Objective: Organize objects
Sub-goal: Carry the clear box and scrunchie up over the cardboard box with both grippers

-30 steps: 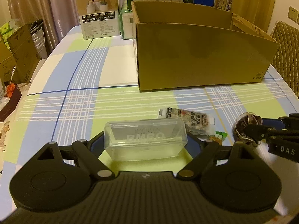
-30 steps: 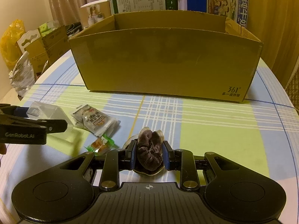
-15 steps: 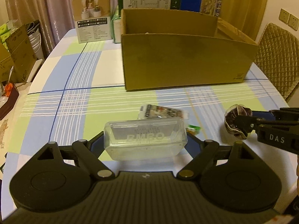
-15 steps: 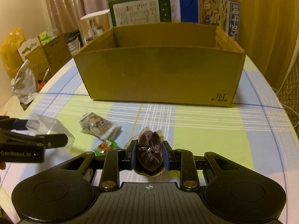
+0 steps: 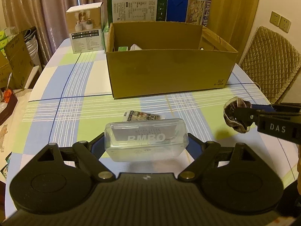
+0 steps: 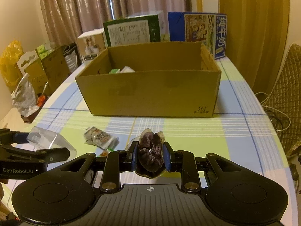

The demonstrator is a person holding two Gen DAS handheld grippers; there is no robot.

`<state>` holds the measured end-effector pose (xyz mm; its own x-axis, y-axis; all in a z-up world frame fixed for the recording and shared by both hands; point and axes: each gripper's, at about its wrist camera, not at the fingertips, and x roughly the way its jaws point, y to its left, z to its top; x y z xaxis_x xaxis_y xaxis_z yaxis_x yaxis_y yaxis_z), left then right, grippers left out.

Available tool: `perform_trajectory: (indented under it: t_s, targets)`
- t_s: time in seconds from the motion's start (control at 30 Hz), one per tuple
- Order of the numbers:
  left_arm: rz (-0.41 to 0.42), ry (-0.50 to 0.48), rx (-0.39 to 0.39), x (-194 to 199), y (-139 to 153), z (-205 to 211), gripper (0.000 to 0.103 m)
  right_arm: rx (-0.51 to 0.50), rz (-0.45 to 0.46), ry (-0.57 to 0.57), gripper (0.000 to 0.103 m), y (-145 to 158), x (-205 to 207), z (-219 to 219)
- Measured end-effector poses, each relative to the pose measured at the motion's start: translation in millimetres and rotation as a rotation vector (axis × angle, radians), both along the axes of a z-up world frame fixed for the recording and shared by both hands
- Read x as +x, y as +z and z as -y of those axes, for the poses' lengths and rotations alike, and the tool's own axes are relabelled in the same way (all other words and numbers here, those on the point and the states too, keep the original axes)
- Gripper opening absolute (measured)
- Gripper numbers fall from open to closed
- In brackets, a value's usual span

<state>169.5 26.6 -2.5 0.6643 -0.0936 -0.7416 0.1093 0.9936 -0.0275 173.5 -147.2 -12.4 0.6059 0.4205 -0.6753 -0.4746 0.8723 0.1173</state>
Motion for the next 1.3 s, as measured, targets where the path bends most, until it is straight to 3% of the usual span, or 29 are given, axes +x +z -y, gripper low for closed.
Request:
perform_trajectory:
  t_s: [0.7,0.97,1.3]
  targets:
    - [0.026,-0.048,0.006,-7,32,14,0.084,0.009,-0.007,-0.018,0.025,35,0,22]
    - [0.044,-0.09,-0.002,22,60,17,0.084,0.032,0.013,-0.01,0.025,73,32,27]
    - [0.06,-0.129,-0.001,92,99,21,0.084,0.003,0.042,0.016,0.025,117,100,10]
